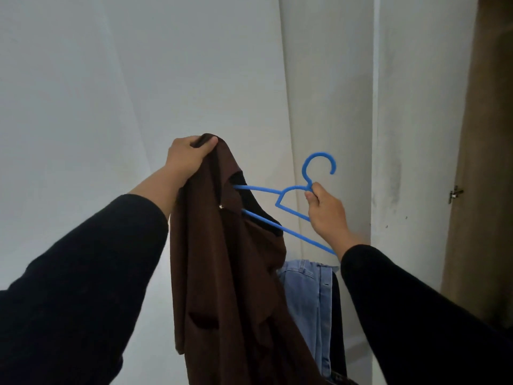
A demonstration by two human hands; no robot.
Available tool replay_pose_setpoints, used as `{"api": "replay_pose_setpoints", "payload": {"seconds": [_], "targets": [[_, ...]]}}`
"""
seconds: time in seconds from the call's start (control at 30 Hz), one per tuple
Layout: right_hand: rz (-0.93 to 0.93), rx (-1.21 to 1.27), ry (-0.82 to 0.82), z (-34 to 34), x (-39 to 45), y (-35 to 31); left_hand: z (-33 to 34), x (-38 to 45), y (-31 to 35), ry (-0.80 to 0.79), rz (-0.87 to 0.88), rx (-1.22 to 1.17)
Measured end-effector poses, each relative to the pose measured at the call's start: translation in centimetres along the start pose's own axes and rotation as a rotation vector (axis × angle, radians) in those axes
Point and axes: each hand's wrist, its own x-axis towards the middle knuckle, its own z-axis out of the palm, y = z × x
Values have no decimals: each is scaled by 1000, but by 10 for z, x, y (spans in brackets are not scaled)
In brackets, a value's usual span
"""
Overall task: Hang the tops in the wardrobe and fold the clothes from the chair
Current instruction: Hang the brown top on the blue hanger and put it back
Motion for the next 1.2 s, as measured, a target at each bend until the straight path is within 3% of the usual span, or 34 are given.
{"api": "replay_pose_setpoints", "payload": {"seconds": [0.23,0.5,0.7,0.93,1.2], "targets": [[43,383,-18,-2,8,-21,-8,3,14,-127,24,84],[46,497,-164,-9,6,-27,-18,2,27,-167,71,159],[2,426,-156,-9,8,-36,-32,6,34,-409,200,870],[-42,154,-143,-9,5,-36,-19,-12,37,-252,257,417],[26,337,28,-11,6,-50,-18,-15,56,-383,381,818]]}}
